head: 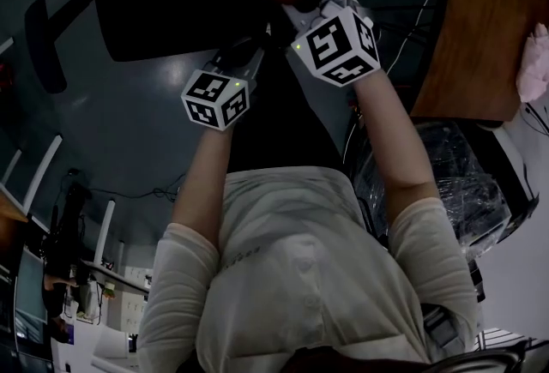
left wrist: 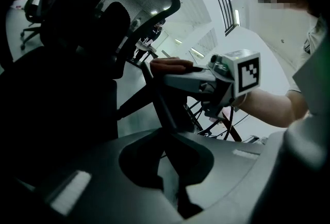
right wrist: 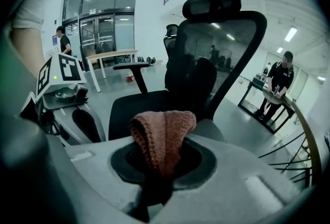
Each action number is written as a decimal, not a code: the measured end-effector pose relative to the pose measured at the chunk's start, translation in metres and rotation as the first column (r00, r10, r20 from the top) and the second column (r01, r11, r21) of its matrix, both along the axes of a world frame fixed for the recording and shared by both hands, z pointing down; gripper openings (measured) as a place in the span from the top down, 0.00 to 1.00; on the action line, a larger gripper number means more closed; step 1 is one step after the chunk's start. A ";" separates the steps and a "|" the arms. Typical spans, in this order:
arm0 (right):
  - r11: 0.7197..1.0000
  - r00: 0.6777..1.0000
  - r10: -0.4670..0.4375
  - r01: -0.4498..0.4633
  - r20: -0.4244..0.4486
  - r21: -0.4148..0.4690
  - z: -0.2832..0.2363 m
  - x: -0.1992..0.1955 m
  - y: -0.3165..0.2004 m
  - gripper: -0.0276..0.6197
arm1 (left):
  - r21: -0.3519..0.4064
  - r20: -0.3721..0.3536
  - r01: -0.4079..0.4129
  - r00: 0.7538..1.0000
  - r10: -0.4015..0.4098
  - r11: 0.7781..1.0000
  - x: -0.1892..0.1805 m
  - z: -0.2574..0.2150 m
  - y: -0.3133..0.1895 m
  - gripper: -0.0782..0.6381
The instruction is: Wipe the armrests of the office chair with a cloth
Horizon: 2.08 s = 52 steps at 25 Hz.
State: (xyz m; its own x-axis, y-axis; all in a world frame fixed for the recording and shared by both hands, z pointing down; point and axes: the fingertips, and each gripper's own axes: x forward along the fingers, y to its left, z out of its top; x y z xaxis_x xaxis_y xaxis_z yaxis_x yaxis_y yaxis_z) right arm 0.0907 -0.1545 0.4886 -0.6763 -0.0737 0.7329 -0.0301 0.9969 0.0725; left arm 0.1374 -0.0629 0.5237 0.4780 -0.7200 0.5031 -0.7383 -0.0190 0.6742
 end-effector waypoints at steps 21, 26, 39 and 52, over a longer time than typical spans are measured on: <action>0.884 0.906 0.420 -0.396 0.048 -0.247 0.004 0.098 0.113 0.87 | 0.111 0.164 -0.104 0.983 0.085 0.988 -0.001 -0.001 0.012 0.88; 0.813 0.798 0.575 -0.532 0.181 -0.237 -0.006 0.117 0.021 0.87 | 0.076 0.183 -0.083 0.981 0.068 0.994 0.003 0.001 0.016 0.88; 0.812 0.753 0.553 -0.393 0.357 -0.431 0.014 0.039 -0.114 0.87 | 0.078 0.211 0.018 0.977 -0.035 0.997 -0.004 -0.002 0.009 0.88; 0.725 0.676 0.632 -0.343 0.379 -0.597 0.003 0.073 -0.044 0.87 | 0.115 0.242 0.035 0.968 -0.063 0.993 -0.009 -0.002 0.010 0.88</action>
State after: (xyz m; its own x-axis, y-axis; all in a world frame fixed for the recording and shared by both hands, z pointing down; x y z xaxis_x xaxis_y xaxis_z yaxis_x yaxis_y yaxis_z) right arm 0.1641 -0.1980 0.4914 -0.9098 -0.2806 0.3059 -0.4098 0.7239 -0.5550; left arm 0.1283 -0.0533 0.5217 0.3125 -0.7965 0.5176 -0.8826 -0.0420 0.4683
